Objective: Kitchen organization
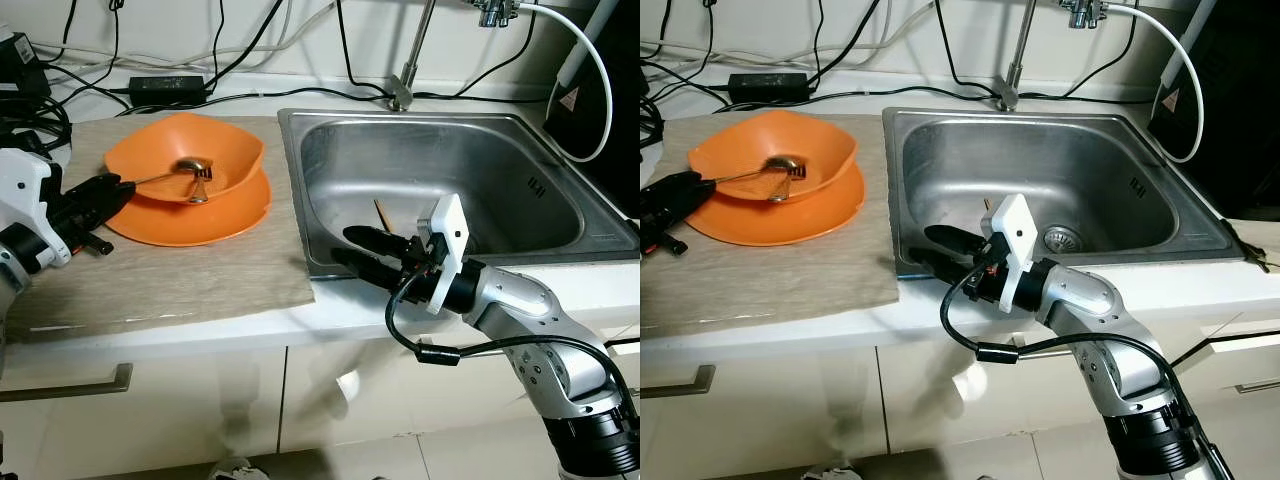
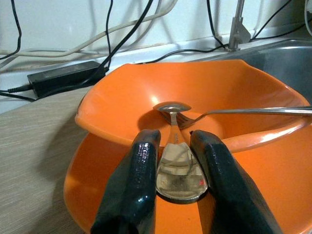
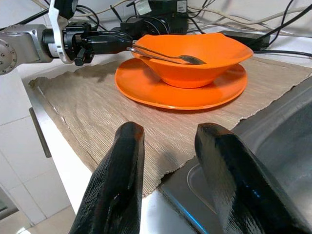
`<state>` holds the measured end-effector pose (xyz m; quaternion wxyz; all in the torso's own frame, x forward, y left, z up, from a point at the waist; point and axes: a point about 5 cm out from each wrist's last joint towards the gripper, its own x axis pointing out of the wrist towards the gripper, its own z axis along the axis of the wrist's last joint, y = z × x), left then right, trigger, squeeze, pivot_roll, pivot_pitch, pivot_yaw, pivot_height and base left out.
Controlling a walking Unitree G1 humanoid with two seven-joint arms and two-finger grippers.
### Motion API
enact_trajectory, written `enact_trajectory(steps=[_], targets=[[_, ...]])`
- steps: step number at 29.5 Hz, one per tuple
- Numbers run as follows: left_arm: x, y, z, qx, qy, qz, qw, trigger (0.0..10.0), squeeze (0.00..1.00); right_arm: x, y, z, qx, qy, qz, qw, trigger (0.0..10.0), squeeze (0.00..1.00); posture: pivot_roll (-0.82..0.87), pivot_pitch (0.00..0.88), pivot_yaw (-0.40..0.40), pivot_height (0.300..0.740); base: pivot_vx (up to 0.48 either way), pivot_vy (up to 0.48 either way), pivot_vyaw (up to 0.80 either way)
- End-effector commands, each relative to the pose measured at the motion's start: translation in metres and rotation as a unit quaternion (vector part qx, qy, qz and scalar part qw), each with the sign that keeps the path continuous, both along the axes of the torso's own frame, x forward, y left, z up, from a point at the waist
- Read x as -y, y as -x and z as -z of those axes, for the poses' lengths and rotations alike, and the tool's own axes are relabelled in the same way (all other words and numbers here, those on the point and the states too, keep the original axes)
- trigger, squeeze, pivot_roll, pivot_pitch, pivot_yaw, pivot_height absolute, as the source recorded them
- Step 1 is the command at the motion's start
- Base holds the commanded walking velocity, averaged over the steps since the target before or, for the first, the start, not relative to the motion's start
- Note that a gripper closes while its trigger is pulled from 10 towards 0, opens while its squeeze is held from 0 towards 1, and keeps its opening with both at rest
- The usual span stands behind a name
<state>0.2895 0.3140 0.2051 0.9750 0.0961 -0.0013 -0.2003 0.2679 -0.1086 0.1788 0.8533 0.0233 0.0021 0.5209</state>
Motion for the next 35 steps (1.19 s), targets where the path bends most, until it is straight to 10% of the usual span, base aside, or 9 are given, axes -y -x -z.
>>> enact_trajectory(steps=[1,14,15,16,25,35], targets=[[0.002,-0.002,-0.013,0.031,0.002,0.003,1.000,0.0,0.00,0.005,-0.001,-0.005,0.014,0.005,0.005,1.000,10.0,0.00,0.06,0.025,-0.059,0.740,0.000,0.000,0.00],[0.047,-0.013,-0.092,0.180,0.109,0.077,0.975,0.0,0.00,0.012,-0.033,-0.056,0.035,-0.173,0.149,0.973,10.0,0.00,0.06,0.025,-0.066,0.740,0.000,0.000,0.00],[0.058,-0.014,-0.095,0.187,0.117,0.094,0.971,0.0,0.00,0.011,-0.037,-0.060,0.019,-0.203,0.166,0.965,10.0,0.12,0.06,0.025,-0.067,0.740,0.000,0.000,0.00],[0.078,-0.018,-0.097,0.192,0.130,0.121,0.965,0.0,0.00,0.006,-0.040,-0.063,-0.012,-0.256,0.168,0.952,10.0,1.00,0.06,0.026,-0.069,0.740,0.000,0.000,0.00],[0.153,-0.026,-0.091,0.176,0.179,0.205,0.946,0.0,0.00,-0.023,-0.035,-0.075,-0.087,-0.369,0.091,0.921,10.0,1.00,0.06,0.028,-0.064,0.740,0.000,0.000,0.00],[0.176,-0.019,-0.082,0.141,0.223,0.244,0.933,0.0,0.00,-0.023,-0.023,-0.087,-0.103,-0.419,0.035,0.902,10.0,1.00,0.05,0.027,-0.058,0.740,0.000,0.000,0.00]])
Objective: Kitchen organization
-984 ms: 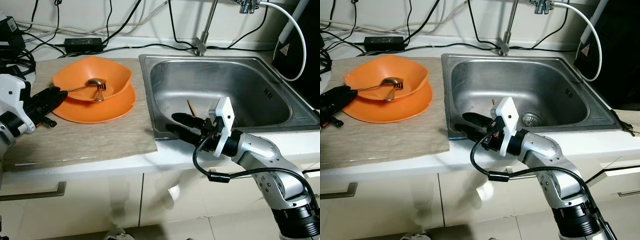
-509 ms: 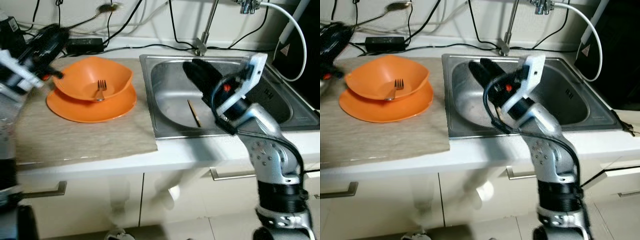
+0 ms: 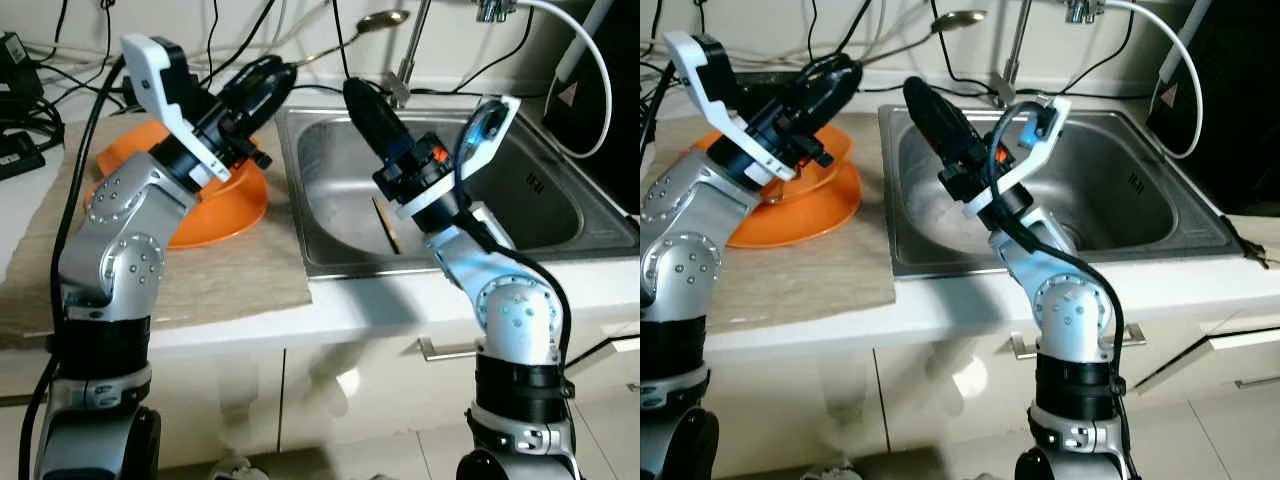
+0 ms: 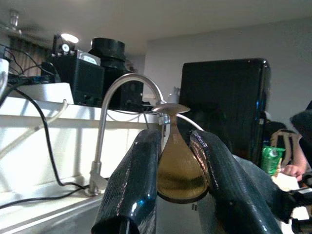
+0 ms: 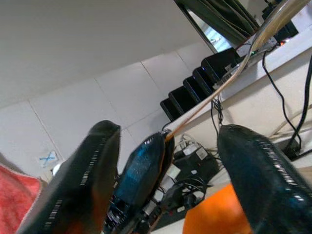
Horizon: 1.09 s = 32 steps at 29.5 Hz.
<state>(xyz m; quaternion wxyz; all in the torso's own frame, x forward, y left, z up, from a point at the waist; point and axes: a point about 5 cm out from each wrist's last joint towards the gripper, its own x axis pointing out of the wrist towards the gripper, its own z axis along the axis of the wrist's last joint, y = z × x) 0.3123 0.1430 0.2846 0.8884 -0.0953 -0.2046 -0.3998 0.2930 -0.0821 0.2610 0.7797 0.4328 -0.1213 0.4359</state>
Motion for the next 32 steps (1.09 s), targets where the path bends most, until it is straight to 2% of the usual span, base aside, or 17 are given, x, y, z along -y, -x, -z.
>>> enact_trajectory(steps=[1,4,5,6,7,8,14,20,21,22,23,24,25,32], targets=[[0.008,0.006,-0.002,-0.006,0.012,0.033,0.999,0.0,0.00,0.005,-0.001,-0.004,0.001,-0.003,0.007,1.000,10.0,1.00,0.05,0.027,-0.059,0.740,0.000,0.000,0.00],[0.012,0.010,0.001,-0.021,0.017,0.055,0.998,0.0,0.00,0.008,-0.006,-0.004,-0.012,-0.007,0.020,1.000,10.0,1.00,0.05,0.025,-0.060,0.740,0.000,0.000,0.00],[0.013,0.011,0.002,-0.025,0.019,0.059,0.998,0.0,0.00,0.009,-0.007,-0.004,-0.015,-0.009,0.022,1.000,10.0,0.96,0.05,0.025,-0.060,0.740,0.000,0.000,0.00],[0.013,0.012,0.003,-0.029,0.025,0.061,0.997,0.0,0.00,0.010,-0.008,-0.005,-0.018,-0.013,0.025,0.999,10.0,0.36,0.05,0.024,-0.061,0.740,0.000,0.000,0.00],[0.013,0.013,0.003,-0.032,0.029,0.063,0.997,0.0,0.00,0.011,-0.008,-0.005,-0.021,-0.015,0.025,0.999,10.0,0.36,0.05,0.024,-0.061,0.740,0.000,0.000,0.00],[0.013,0.014,0.004,-0.038,0.036,0.070,0.996,0.0,0.00,0.013,-0.009,-0.005,-0.026,-0.015,0.030,0.999,10.0,0.00,0.05,0.021,-0.062,0.740,0.000,0.000,0.00],[0.015,0.020,0.004,-0.056,0.056,0.100,0.992,0.0,0.00,0.018,-0.013,-0.007,-0.032,-0.016,0.038,0.999,10.0,0.00,0.05,0.014,-0.064,0.740,0.000,0.000,0.00],[0.018,0.024,0.008,-0.074,0.054,0.131,0.987,0.0,0.00,0.018,-0.011,-0.010,-0.027,-0.028,0.027,0.999,10.0,0.00,0.05,0.011,-0.063,0.740,0.000,0.000,0.00],[0.021,0.027,0.010,-0.080,0.050,0.145,0.985,0.0,0.00,0.018,-0.009,-0.010,-0.023,-0.034,0.014,0.999,5.1,0.00,0.05,0.010,-0.062,0.740,0.000,0.000,0.00],[0.021,0.027,0.010,-0.080,0.050,0.145,0.985,0.0,0.00,0.018,-0.009,-0.010,-0.023,-0.034,0.014,0.999,5.1,0.00,0.05,0.010,-0.062,0.740,0.000,0.000,0.00],[0.023,0.029,0.011,-0.083,0.047,0.153,0.984,0.0,0.00,0.018,-0.008,-0.010,-0.020,-0.036,0.009,0.999,3.8,0.00,0.05,0.009,-0.062,0.740,0.000,0.000,0.00],[0.024,0.030,0.012,-0.085,0.044,0.158,0.983,0.0,0.00,0.019,-0.008,-0.010,-0.020,-0.036,0.007,0.999,3.5,0.00,0.05,0.009,-0.062,0.740,0.000,0.000,0.00],[0.025,0.030,0.012,-0.086,0.044,0.160,0.982,0.0,0.00,0.019,-0.008,-0.010,-0.019,-0.038,0.005,0.999,0.0,0.00,0.05,0.008,-0.060,0.740,0.000,0.000,0.00],[0.026,0.031,0.010,-0.090,0.048,0.165,0.981,0.0,0.00,0.018,-0.005,-0.011,-0.013,-0.044,-0.008,0.999,0.0,0.00,0.05,0.010,-0.057,0.740,0.000,0.000,0.00]])
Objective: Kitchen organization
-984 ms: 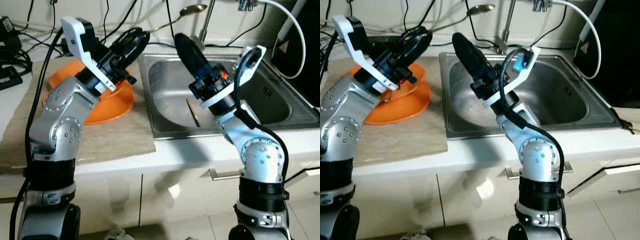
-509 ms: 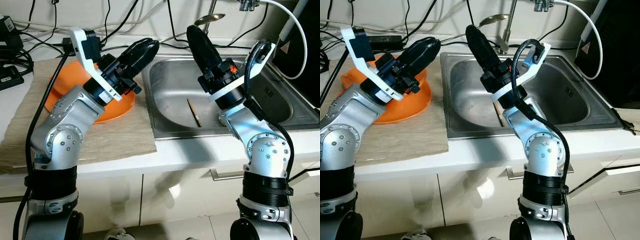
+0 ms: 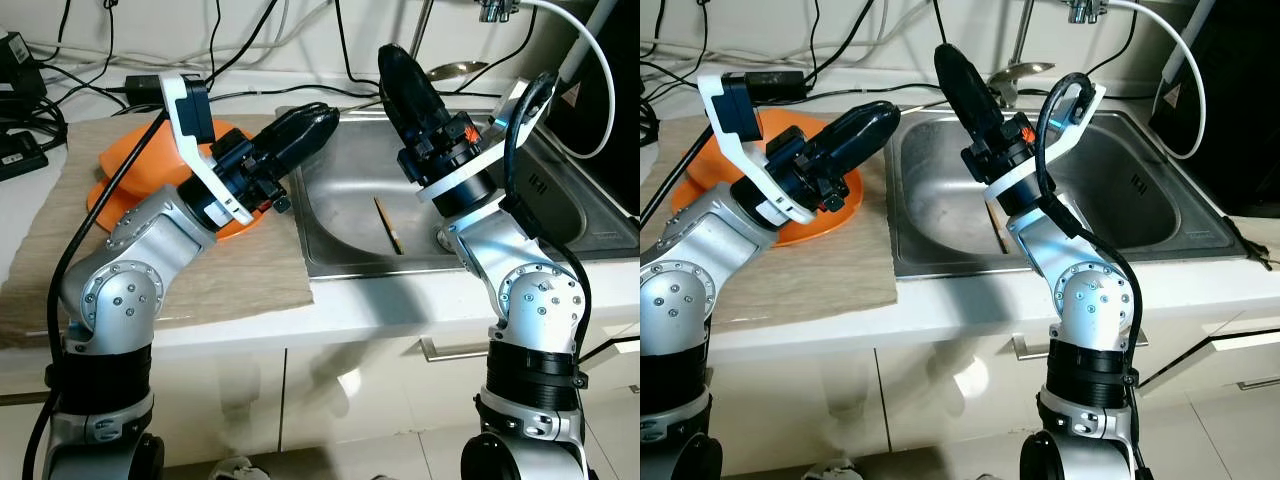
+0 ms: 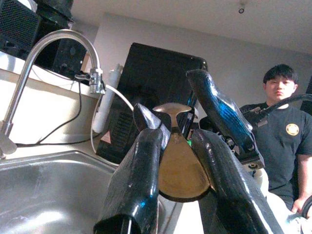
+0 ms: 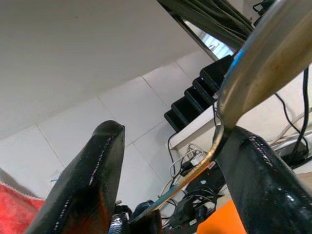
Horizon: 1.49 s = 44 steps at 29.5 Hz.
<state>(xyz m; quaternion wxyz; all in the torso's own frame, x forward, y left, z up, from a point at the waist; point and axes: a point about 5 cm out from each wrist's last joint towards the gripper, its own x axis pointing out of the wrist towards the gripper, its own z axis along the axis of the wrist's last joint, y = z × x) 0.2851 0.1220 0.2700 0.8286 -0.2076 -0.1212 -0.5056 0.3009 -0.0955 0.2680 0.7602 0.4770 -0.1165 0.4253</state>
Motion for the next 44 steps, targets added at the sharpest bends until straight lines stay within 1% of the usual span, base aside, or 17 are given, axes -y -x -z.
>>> enact_trajectory(steps=[1,12,27,29,38,40,41,42,43,44], targets=[[0.0047,0.0037,-0.0050,0.007,0.000,0.015,1.000,0.0,0.00,0.0042,0.0032,-0.0036,0.013,-0.002,-0.002,1.000,0.0,0.00,0.04,0.010,-0.057,0.740,0.000,0.000,0.00],[0.0052,0.0032,-0.0064,0.005,0.003,0.015,1.000,0.0,0.00,0.0041,0.0047,-0.0050,0.020,-0.007,-0.009,1.000,0.0,0.00,0.05,0.015,-0.058,0.740,0.000,0.000,0.00],[0.0082,0.0000,-0.0077,0.006,0.007,0.015,1.000,0.0,0.00,0.0072,0.0041,-0.0060,0.025,-0.011,-0.001,1.000,0.0,0.00,0.04,0.016,-0.053,0.740,0.000,0.000,0.00],[0.0088,-0.0004,-0.0055,0.006,-0.003,0.014,1.000,0.0,0.00,0.0076,0.0040,-0.0068,0.024,-0.017,-0.001,1.000,0.0,0.00,0.04,0.017,-0.051,0.740,0.000,0.000,0.00],[0.0096,-0.0007,-0.0051,0.008,-0.006,0.016,1.000,0.0,0.00,0.0107,0.0035,-0.0067,0.026,-0.016,0.007,1.000,0.0,0.00,0.04,0.018,-0.049,0.740,0.000,0.000,0.00],[0.0092,-0.0007,-0.0048,0.015,-0.013,0.010,1.000,0.0,0.00,0.0114,0.0034,-0.0065,0.025,-0.015,0.009,1.000,0.0,0.00,0.04,0.018,-0.049,0.740,0.000,0.000,0.00],[0.0088,-0.0028,-0.0031,0.019,-0.028,-0.010,0.999,8.3,0.00,0.0118,0.0032,-0.0066,0.025,-0.014,0.011,1.000,0.0,0.00,0.04,0.017,-0.048,0.740,0.000,0.000,0.00],[0.0092,-0.0027,-0.0025,0.016,-0.021,-0.004,1.000,10.0,0.95,0.0122,0.0031,-0.0067,0.025,-0.013,0.012,1.000,0.0,0.00,0.04,0.017,-0.049,0.740,0.000,0.000,0.00],[0.0090,-0.0031,-0.0022,0.014,-0.020,-0.005,1.000,10.0,1.00,0.0127,0.0027,-0.0070,0.026,-0.013,0.014,0.999,0.0,0.00,0.04,0.017,-0.049,0.740,0.000,0.000,0.00],[0.0083,-0.0042,-0.0020,0.013,-0.019,-0.011,1.000,10.0,1.00,0.0135,0.0023,-0.0073,0.026,-0.012,0.016,0.999,0.0,0.00,0.04,0.018,-0.049,0.740,0.000,0.000,0.00]])
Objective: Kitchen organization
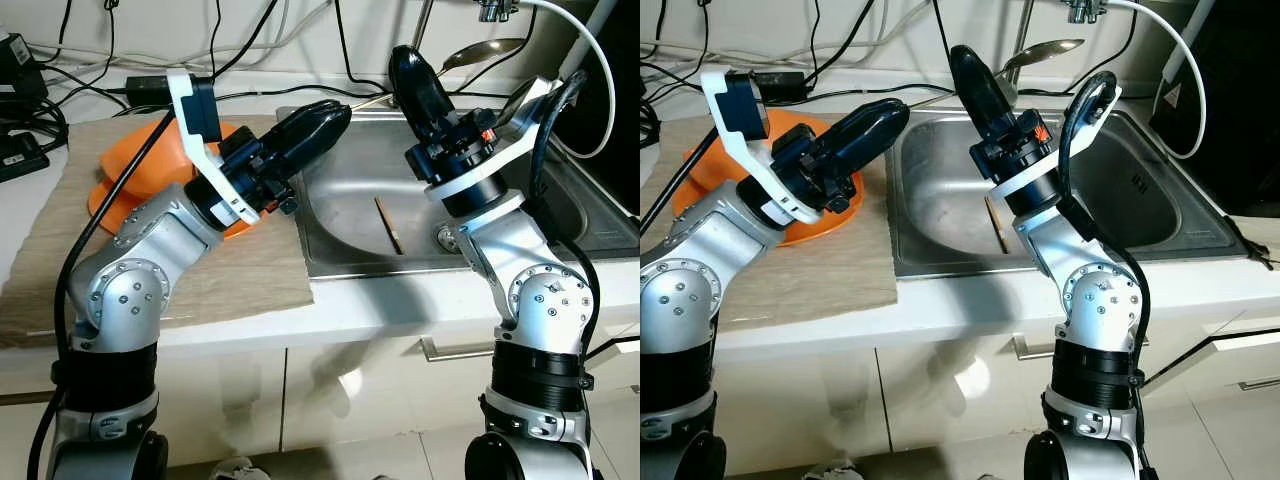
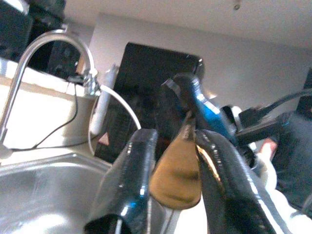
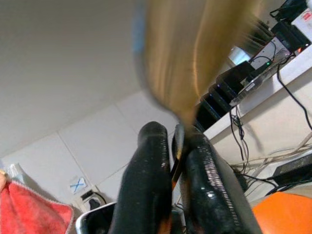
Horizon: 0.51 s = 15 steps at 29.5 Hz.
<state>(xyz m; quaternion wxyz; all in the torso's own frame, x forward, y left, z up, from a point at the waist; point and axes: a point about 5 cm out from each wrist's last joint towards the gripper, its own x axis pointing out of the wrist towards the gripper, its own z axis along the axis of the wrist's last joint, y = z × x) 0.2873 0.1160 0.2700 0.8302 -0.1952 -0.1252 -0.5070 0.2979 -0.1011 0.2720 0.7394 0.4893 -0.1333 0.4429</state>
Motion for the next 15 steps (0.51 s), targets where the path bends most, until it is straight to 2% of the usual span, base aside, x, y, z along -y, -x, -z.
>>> enact_trajectory(steps=[1,4,6,8,9,11,12,15], targets=[[0.002,-0.003,-0.002,0.004,-0.010,-0.014,1.000,10.0,1.00,0.008,-0.001,-0.004,0.008,0.012,0.033,0.999,0.0,0.00,0.04,0.018,-0.050,0.740,0.000,0.000,0.00],[0.001,-0.004,-0.002,0.004,-0.010,-0.018,1.000,10.0,1.00,0.011,-0.002,-0.005,0.009,0.011,0.039,0.999,0.0,0.00,0.04,0.017,-0.050,0.740,0.000,0.000,0.00],[-0.001,-0.005,-0.002,0.004,-0.007,-0.022,1.000,10.0,1.00,0.022,-0.008,-0.008,0.007,-0.001,0.058,0.998,0.0,0.00,0.03,0.015,-0.052,0.740,0.000,0.000,0.00],[-0.001,-0.005,-0.002,0.005,-0.008,-0.023,1.000,10.0,1.00,0.025,-0.009,-0.009,0.008,0.002,0.065,0.998,0.0,0.00,0.03,0.014,-0.054,0.740,0.000,0.000,0.00],[-0.001,-0.005,-0.002,0.009,-0.008,-0.026,1.000,10.0,1.00,0.035,-0.013,-0.011,0.011,0.008,0.084,0.996,0.0,0.00,0.03,0.012,-0.057,0.740,0.000,0.000,0.00],[-0.001,-0.005,-0.002,0.010,-0.008,-0.027,1.000,10.0,1.00,0.037,-0.013,-0.011,0.012,0.009,0.089,0.996,0.0,0.00,0.03,0.012,-0.057,0.740,0.000,0.000,0.00],[-0.002,-0.005,-0.003,0.012,-0.008,-0.030,0.999,10.0,1.00,0.046,-0.016,-0.014,0.015,0.013,0.107,0.994,0.0,0.00,0.03,0.011,-0.059,0.740,0.000,0.000,0.00],[-0.003,-0.007,-0.003,0.014,-0.011,-0.042,0.999,10.0,1.00,0.060,-0.020,-0.018,0.020,0.019,0.135,0.990,0.0,0.00,0.03,0.012,-0.062,0.740,0.000,0.000,0.00]])
